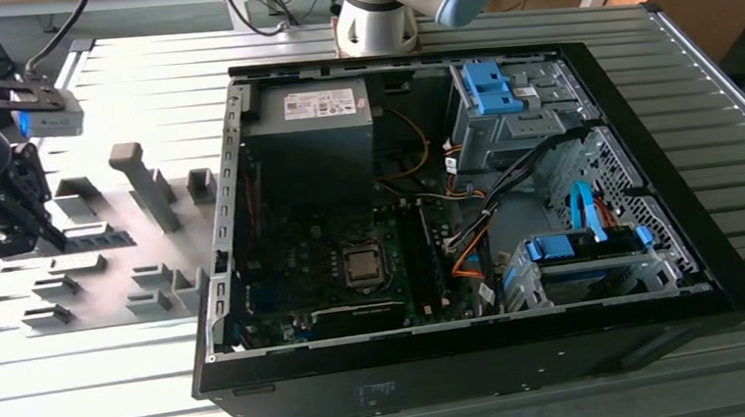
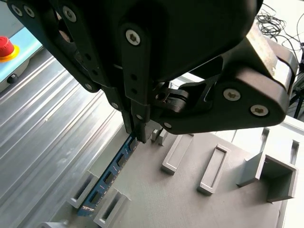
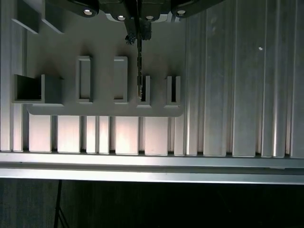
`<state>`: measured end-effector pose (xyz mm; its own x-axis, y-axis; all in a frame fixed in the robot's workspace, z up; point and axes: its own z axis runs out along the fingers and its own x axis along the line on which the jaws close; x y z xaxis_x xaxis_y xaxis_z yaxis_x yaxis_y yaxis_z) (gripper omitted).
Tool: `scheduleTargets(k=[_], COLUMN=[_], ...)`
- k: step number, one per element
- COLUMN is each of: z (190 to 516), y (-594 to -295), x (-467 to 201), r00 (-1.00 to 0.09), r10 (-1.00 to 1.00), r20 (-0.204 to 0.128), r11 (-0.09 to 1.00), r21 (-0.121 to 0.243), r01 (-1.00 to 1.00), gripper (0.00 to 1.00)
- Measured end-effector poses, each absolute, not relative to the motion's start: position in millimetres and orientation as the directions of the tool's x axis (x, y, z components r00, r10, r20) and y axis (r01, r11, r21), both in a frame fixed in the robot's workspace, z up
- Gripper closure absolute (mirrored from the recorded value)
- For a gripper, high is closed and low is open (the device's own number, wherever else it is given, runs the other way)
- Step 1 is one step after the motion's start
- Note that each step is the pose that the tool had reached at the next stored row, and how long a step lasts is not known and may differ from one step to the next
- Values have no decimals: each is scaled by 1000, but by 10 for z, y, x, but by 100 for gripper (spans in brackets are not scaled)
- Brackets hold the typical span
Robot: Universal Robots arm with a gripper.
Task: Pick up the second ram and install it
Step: 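Pick up the second ram and move it above second insertion slot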
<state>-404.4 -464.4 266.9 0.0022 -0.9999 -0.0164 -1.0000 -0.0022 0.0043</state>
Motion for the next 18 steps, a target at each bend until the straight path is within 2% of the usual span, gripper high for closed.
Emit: scheduleTargets(k=[18], z=[2781], y=[-4643], x=[-4045], r00=[2], r10=[-1000], r20=[-16], r11=[-2], r21=[4], r01=[-1000], gripper=[86])
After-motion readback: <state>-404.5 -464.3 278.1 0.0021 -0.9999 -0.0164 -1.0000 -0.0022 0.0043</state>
